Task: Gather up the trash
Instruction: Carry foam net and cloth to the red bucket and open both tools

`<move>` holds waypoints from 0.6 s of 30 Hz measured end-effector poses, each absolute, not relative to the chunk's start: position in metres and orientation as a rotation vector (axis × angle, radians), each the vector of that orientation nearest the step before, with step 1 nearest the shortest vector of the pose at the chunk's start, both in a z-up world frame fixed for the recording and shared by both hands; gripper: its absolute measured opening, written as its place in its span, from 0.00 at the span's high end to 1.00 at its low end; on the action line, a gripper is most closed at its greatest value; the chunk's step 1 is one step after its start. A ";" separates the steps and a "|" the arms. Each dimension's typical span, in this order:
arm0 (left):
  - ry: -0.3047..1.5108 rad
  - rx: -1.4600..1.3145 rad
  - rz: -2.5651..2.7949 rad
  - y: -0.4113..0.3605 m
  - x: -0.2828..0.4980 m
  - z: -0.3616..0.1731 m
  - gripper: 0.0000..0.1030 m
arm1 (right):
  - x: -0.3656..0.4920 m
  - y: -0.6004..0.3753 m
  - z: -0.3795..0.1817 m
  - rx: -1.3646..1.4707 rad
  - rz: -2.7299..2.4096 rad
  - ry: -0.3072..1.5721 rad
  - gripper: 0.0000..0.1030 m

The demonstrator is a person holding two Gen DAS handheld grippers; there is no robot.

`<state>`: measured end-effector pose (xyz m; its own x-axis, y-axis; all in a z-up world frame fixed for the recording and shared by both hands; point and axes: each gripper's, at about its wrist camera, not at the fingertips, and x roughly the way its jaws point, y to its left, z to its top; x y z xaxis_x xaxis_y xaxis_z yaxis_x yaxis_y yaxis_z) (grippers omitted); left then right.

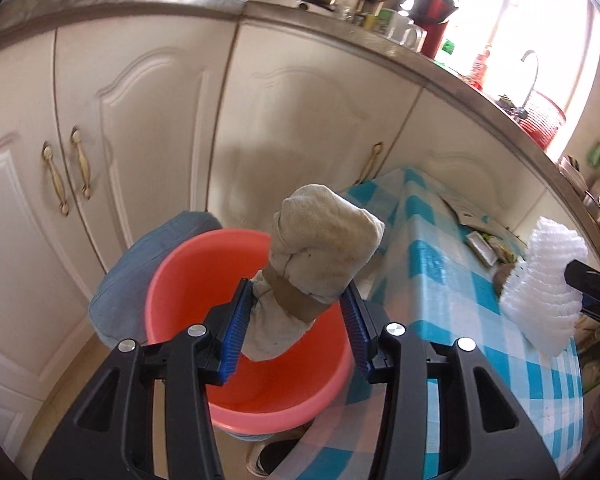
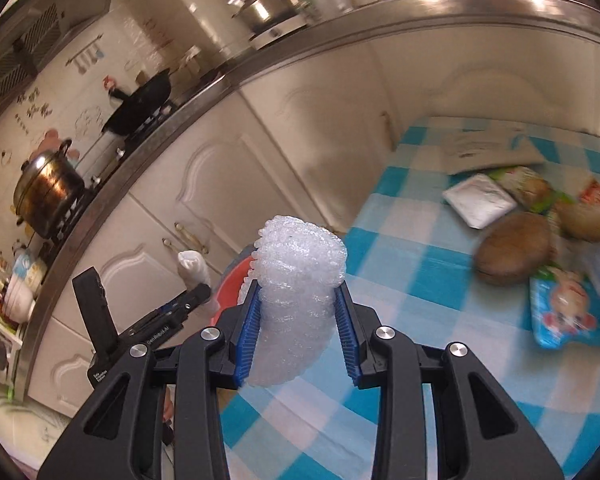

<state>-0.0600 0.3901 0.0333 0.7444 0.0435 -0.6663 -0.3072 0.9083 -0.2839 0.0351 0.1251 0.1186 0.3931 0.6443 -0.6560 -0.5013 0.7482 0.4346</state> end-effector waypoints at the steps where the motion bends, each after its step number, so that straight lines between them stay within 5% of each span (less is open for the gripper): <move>1: 0.723 -0.411 0.210 0.396 -0.059 0.028 0.55 | 0.039 0.139 0.115 0.155 0.745 0.922 0.63; 18: 0.855 -0.437 0.274 0.418 -0.038 -0.029 0.52 | 0.076 0.261 0.041 -0.042 0.783 1.092 0.57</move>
